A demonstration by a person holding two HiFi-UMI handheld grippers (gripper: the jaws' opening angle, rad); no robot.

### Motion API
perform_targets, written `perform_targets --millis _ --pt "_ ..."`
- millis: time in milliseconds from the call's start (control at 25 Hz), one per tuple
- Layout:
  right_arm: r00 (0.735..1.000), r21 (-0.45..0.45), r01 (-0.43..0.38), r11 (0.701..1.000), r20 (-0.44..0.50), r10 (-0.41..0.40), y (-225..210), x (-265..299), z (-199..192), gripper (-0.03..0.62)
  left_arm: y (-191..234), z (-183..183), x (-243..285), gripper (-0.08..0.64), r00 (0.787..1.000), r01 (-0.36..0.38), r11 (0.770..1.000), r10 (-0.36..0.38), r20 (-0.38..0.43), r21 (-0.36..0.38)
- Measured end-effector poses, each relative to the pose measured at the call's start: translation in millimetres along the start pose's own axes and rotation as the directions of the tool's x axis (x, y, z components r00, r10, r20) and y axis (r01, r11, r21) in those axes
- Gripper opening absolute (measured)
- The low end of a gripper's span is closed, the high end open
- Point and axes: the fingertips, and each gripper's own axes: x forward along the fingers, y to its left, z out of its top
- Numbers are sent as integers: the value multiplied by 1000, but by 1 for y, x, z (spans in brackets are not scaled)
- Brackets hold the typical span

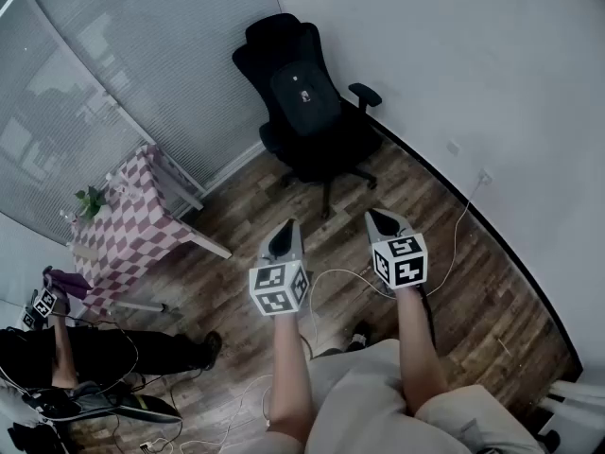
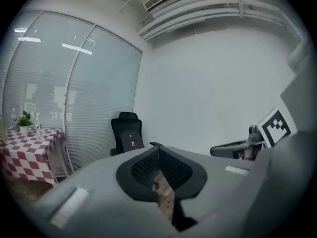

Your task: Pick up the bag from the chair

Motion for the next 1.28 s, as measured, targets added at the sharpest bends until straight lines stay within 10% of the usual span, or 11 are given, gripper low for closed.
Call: perform_targets --millis 680,1280 --pt "997 67 25 997 77 -30 -56 -15 5 0 -26 -6 51 11 999 22 999 -20 -47 38" --pt "998 -4 12 1000 63 -12 -128 97 67 2 26 55 188 18 999 18 998 -20 28 60"
